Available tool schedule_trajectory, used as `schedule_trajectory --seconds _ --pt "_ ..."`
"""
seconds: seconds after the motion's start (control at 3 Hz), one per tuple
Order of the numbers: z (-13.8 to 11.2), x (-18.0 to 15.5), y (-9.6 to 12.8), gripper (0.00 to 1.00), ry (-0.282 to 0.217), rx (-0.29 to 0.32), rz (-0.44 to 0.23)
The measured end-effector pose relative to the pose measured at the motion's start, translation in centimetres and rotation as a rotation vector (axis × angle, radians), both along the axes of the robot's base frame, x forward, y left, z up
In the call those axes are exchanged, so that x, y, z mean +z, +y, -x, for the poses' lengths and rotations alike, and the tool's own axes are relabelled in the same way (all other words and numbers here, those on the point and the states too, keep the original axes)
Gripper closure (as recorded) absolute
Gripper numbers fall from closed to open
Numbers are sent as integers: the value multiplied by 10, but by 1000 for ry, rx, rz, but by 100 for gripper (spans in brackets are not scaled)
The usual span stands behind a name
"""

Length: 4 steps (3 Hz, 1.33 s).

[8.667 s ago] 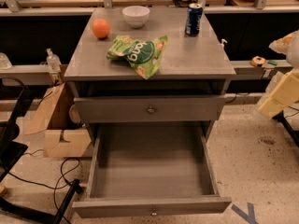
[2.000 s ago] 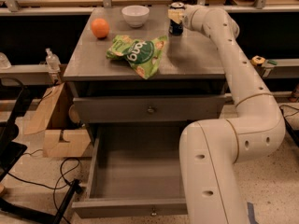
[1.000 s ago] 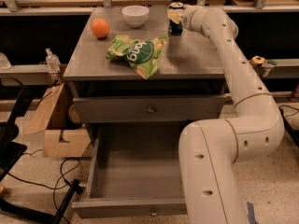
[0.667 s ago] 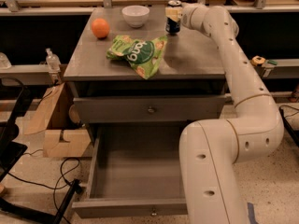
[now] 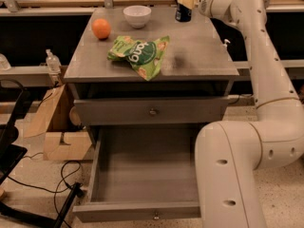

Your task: Place pepsi can into middle drawer

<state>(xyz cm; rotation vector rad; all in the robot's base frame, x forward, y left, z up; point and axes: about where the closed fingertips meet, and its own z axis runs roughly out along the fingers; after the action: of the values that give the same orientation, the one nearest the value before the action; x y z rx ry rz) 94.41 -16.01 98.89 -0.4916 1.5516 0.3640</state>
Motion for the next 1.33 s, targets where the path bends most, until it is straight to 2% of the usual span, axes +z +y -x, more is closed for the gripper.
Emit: schedule_trajectory --seconds 0.33,0.67,1.0,1.33 --pt "29 9 -13 100 49 51 39" --pt "29 9 -13 100 49 51 39" --pt "34 15 -6 100 37 70 72" --pt "57 44 4 100 16 117 147"
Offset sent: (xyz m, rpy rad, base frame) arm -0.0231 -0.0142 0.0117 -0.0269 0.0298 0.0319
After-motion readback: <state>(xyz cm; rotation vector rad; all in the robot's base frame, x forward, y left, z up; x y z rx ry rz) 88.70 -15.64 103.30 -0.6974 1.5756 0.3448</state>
